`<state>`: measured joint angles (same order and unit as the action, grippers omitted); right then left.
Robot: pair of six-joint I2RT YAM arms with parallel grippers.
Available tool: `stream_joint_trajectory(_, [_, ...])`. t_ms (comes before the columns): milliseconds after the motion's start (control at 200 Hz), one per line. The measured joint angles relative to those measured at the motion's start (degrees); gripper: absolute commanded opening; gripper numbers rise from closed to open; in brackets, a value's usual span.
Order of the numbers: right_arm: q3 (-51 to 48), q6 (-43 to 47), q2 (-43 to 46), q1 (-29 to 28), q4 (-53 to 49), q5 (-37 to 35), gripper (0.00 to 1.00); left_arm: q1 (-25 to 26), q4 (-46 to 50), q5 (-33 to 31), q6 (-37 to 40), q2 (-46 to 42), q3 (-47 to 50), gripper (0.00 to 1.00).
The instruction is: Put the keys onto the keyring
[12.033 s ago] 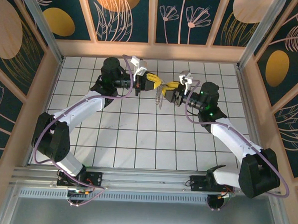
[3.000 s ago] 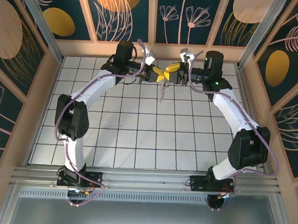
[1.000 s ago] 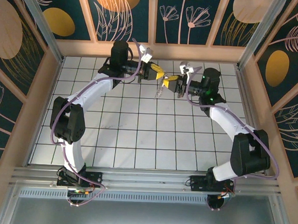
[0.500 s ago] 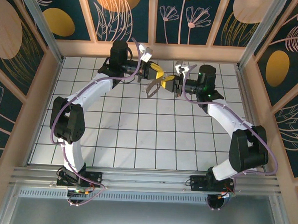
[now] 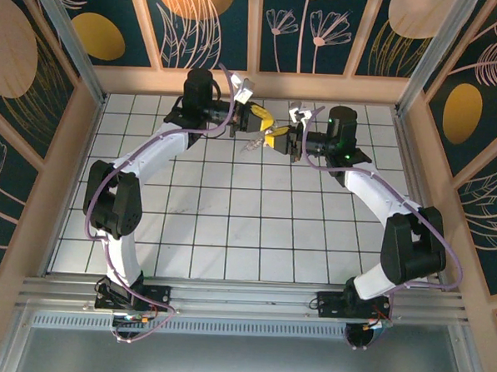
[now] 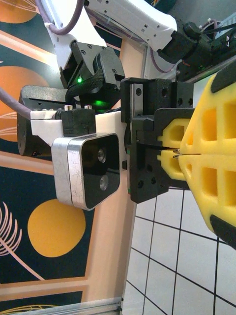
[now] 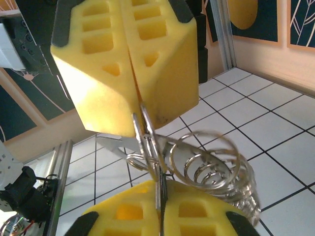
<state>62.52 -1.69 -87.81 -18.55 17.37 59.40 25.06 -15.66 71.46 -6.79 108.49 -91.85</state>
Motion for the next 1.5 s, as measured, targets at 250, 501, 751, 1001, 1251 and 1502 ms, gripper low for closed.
stream_joint_trajectory(250, [-2.7, -1.7, 2.3, 1.0, 1.3, -1.2, 0.45, 0.1, -0.9, 0.0, 0.0, -0.9, 0.5, 0.0])
stream_joint_trajectory(501, [-5.1, -3.5, 7.7, 3.2, 4.4, -1.3, 0.46, 0.1, -0.9, 0.0, 0.1, -1.0, 0.5, 0.0])
stream_joint_trajectory(751, [-4.5, -5.8, 8.4, 3.2, 7.1, -1.2, 0.45, 0.1, -0.9, 0.0, 0.1, -1.0, 0.5, 0.0])
stream_joint_trajectory(1001, [-2.9, -8.2, 5.9, 3.2, 10.8, -0.9, 0.43, 0.1, -0.8, 0.0, 0.1, -1.0, 0.5, 0.0])
stream_joint_trajectory(1251, [-2.7, -9.8, 3.6, 3.2, 12.3, -0.8, 0.39, 0.1, -0.8, 0.0, 0.1, -1.0, 0.5, 0.0])
stream_joint_trajectory(1502, [-1.9, -11.0, 2.9, 3.0, 13.9, -0.5, 0.2, 0.1, -0.9, 0.0, 0.0, -1.0, 0.5, 0.0])
